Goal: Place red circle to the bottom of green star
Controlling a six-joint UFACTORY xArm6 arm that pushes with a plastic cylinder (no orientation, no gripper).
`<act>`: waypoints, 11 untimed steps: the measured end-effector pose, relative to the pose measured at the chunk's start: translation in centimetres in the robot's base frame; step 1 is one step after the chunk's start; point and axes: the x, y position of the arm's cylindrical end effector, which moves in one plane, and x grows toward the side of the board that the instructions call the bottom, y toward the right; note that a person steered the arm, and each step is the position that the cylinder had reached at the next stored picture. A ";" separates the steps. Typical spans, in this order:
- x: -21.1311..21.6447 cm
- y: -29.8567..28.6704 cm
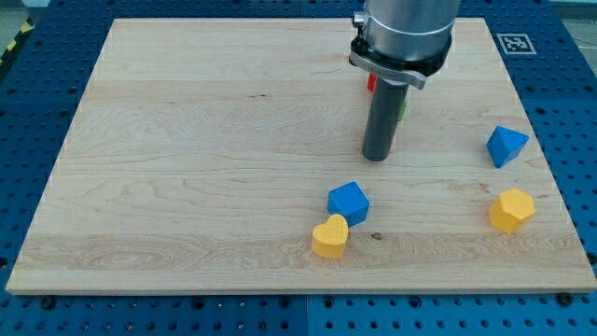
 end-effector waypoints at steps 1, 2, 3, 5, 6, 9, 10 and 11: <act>0.0 -2.7; -1.7 -5.8; -3.5 -4.8; -2.0 -2.7; -1.6 -1.6; -0.7 0.7; -1.7 -1.0; -5.5 -6.4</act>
